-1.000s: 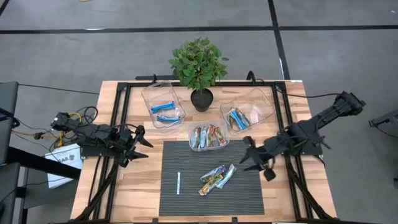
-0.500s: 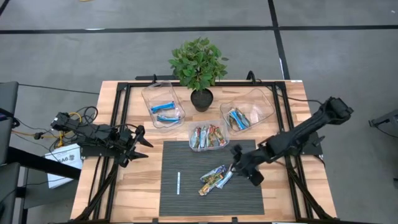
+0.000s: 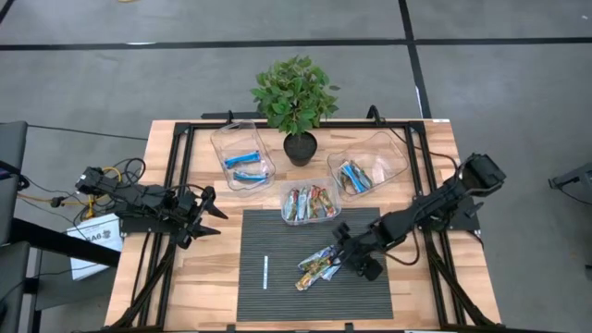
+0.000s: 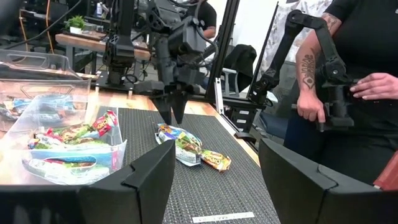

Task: Pick and place Granola Bars by type
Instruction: Put the yellow granola bar into the right transparent bin

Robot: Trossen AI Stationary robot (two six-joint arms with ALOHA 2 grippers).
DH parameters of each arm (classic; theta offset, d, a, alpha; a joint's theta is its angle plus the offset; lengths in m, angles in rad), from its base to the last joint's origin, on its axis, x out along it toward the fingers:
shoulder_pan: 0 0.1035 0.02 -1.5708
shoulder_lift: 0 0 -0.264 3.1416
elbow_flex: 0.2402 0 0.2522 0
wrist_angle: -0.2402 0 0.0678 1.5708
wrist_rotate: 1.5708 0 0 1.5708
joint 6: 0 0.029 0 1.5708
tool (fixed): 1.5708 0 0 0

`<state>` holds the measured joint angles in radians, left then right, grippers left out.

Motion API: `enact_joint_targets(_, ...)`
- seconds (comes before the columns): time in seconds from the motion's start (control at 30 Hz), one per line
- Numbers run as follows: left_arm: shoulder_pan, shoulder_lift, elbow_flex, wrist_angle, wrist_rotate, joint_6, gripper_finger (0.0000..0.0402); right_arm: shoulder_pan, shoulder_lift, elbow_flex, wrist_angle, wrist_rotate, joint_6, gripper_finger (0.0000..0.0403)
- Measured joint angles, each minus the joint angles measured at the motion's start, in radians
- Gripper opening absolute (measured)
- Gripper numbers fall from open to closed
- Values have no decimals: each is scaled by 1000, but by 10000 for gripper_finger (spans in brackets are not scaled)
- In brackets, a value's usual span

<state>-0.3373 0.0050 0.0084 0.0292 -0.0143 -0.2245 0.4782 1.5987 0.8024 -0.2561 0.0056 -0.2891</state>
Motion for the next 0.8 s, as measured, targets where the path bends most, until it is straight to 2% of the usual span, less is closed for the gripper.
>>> enact_joint_targets(0.5,0,0,0,0,0,-2,224,-2,122,42,16,1,-35,168)
enact_joint_targets(0.8,0,0,0,0,0,-3,224,-2,123,42,12,-1,-33,108)
